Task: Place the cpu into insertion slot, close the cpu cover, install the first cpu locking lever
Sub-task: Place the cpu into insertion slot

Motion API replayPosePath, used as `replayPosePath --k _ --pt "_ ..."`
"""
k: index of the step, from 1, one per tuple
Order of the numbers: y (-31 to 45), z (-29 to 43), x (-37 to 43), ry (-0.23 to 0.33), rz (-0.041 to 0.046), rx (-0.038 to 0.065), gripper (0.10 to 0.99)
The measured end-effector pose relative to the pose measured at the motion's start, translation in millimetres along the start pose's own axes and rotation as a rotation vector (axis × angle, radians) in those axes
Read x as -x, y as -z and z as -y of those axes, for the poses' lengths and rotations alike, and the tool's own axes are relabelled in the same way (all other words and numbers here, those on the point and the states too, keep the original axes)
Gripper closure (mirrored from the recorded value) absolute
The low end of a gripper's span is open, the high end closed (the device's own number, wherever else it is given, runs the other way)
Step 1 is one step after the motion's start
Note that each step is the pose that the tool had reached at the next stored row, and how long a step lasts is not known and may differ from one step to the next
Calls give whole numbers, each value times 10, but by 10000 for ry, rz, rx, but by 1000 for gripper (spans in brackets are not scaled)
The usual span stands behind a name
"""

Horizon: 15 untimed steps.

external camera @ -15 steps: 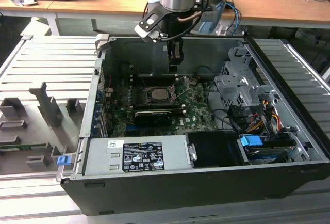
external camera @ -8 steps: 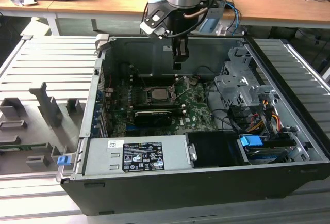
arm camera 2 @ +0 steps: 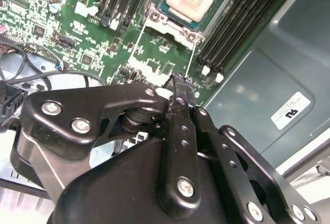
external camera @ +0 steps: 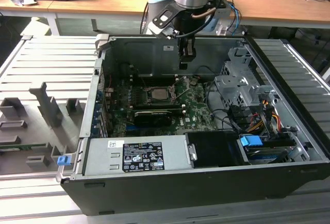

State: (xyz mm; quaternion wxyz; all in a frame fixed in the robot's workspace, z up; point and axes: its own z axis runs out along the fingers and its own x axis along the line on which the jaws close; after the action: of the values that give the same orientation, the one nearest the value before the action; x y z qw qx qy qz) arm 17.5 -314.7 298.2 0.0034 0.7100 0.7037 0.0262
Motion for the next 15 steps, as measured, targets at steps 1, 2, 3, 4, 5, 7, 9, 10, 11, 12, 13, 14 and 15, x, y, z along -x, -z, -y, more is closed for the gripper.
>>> replayPosePath --k 1,2,3,4,5,7,9,10,11,12,13,14,15 --pt "-1 -9 -1 -1 0 0 980" --pt "-2 -21 -2 -1 -1 0 980" --pt "-4 -32 -3 -2 0 0 980" --pt "-7 -40 -4 -1 0 0 980" --pt "-10 -50 -4 -1 0 1 980" --pt "-23 -90 -4 0 -1 0 980" --pt "-49 -143 -3 0 4 -2 980" --pt "-73 -171 -2 10 5 -13 980" --pt "-91 -180 0 23 4 -27 980" --pt "-111 -182 6 41 3 -32 980" --pt "-130 -182 25 57 1 -33 980" --pt "-145 -181 57 60 1 -34 980" --pt "-175 -181 93 60 -4 -33 980"
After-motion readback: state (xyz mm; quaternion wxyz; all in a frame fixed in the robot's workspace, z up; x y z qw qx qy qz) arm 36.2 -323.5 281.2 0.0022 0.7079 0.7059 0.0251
